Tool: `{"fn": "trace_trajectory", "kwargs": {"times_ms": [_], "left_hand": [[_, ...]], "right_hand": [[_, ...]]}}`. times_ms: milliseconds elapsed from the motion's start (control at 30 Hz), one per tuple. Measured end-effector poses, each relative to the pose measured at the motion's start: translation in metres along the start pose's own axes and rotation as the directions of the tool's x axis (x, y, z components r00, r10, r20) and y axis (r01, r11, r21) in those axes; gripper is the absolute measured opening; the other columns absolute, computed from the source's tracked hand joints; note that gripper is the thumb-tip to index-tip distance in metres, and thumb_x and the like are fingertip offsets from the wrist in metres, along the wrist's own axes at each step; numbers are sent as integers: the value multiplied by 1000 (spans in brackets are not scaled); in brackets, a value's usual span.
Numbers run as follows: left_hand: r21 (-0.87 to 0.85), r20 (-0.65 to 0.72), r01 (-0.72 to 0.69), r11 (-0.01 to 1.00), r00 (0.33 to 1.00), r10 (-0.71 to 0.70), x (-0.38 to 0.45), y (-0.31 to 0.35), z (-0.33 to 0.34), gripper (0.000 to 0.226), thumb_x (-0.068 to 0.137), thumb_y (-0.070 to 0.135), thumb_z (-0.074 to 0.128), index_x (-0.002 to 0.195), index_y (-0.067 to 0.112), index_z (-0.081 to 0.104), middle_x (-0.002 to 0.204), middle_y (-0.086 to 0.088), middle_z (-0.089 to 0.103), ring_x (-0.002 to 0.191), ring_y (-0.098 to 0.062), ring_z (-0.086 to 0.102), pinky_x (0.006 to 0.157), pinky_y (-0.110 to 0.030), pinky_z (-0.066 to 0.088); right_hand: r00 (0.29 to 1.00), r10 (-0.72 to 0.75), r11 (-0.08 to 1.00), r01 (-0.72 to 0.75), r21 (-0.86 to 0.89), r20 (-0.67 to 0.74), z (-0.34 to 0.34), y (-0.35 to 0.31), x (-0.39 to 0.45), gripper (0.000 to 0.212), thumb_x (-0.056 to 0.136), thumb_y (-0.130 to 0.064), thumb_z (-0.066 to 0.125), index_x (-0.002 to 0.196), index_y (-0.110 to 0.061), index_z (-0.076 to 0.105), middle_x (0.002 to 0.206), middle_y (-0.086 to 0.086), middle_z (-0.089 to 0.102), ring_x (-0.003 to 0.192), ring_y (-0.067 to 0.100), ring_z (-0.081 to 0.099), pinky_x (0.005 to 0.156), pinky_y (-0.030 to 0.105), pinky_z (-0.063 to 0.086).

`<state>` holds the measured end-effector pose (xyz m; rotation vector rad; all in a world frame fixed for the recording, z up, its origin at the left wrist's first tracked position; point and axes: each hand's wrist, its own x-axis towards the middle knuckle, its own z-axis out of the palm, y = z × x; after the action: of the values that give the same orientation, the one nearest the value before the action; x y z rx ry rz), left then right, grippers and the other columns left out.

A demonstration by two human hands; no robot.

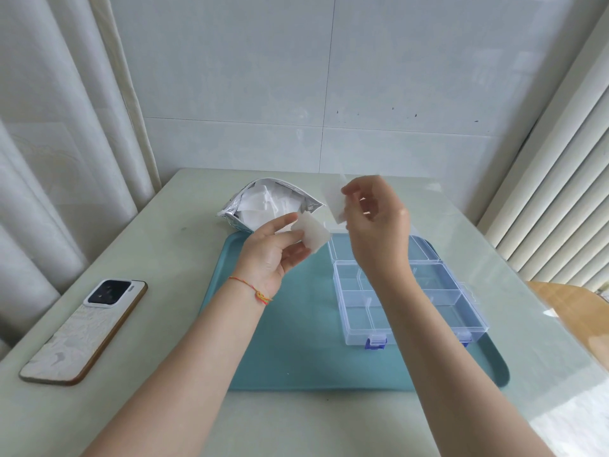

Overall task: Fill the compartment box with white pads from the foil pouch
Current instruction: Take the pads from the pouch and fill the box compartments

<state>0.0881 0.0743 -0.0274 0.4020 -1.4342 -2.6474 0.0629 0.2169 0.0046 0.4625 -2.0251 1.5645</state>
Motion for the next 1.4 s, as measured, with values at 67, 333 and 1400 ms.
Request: {"fn": "trace_trajectory", "kwargs": {"times_ms": [67,333,1400], "left_hand": [[75,-29,-40,996,999,43,0,0,-2,26,88,-8,61,101,14,67,78,-10,70,60,-18,66,58,-25,57],[128,68,-128,984,990,120,-1,5,0,23,90,-7,59,107,5,69,95,-14,73,79,-24,71,68,-26,58],[128,277,125,984,948,-157,-5,5,3,26,102,18,43,109,10,67,101,-9,70,85,-21,70,62,-31,58]], "right_hand": [[989,137,971,-145,190,54,-7,-7,4,23,87,1,59,84,-20,65,80,-4,68,66,11,60,60,25,48],[917,263,964,-242,-105,301,-2,4,1,9,84,-11,70,89,-19,70,83,-1,73,79,19,67,68,31,53],[826,34,921,193,-339,562,-2,5,-9,55,70,-39,84,115,-25,57,100,-13,49,87,-10,48,72,9,38]]}}
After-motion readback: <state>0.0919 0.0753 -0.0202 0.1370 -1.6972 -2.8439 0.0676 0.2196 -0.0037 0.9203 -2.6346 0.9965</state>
